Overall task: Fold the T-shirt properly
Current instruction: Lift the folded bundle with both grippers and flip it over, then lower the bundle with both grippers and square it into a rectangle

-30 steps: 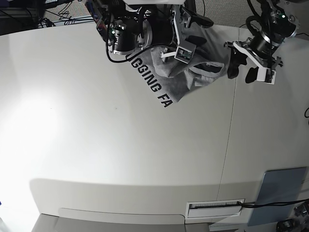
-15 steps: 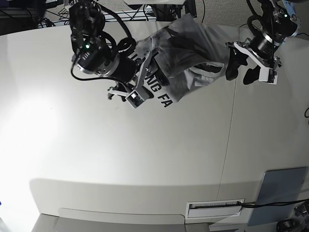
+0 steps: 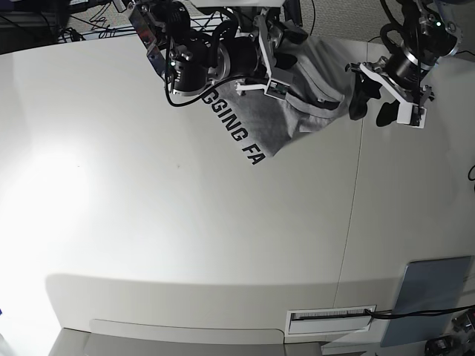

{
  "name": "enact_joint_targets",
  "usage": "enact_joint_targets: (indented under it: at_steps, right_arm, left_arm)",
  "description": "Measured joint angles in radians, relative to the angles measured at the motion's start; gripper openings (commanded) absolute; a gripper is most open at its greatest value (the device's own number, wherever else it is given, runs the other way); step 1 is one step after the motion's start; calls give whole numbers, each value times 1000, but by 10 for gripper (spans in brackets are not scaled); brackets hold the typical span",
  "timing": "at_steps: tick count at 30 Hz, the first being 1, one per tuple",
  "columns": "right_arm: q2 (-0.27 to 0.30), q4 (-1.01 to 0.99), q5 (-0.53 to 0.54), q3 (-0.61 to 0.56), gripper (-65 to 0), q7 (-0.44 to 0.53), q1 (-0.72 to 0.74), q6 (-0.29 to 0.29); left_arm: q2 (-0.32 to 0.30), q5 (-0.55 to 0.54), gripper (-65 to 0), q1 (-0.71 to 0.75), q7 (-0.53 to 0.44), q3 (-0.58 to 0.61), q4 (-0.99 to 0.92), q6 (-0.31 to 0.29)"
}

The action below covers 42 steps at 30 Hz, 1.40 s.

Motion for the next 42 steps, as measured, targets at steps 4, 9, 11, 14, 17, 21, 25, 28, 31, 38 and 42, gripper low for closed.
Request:
enact_joint_targets:
  at_steps: [4,9,11,14,17,21,25,28,31,38,42]
  right_arm:
    - [2,116,21,16,-310,22,1,24]
    - [-1,192,-143,131,-311,124,3,24]
    - [-1,182,-242,185,-331,164,8,-17]
    - [-1,128,-306,238,-445,226,24,-59]
    - [-1,23,-329,243,-563,255,62,-58]
    - [-4,-143,-356,222,-636,306,135,-58]
    - [-22,-274,-364,180,-649,314,220,-59]
    - [-39,-354,-385,136,-650,318,267,-58]
    - [-42,-414,-420,102,-650,322,294,-55]
    - [-28,-441,-496,126,-650,322,302,-75]
    - [18,-441,-499,161,-650,311,302,-79]
  left_arm:
    - [0,13,-316,0,-8,0,0,0]
    - [0,-4,-325,0,-9,0,0,0]
    - [0,-62,-390,0,-1,0,0,-31]
    - [0,-186,-546,0,60,20,0,-135]
    - [-1,-215,-622,17,92,89,0,-160]
    - [-1,-178,-622,87,89,194,0,-126]
    - [-2,-86,-622,148,-27,235,-48,-84]
    - [-4,-63,-622,194,-103,261,-108,-99]
    - [-3,-28,-622,197,-135,297,-189,-103]
    - [-3,51,-622,121,-219,335,-372,-101]
    - [-2,55,-622,27,-226,341,-433,-72]
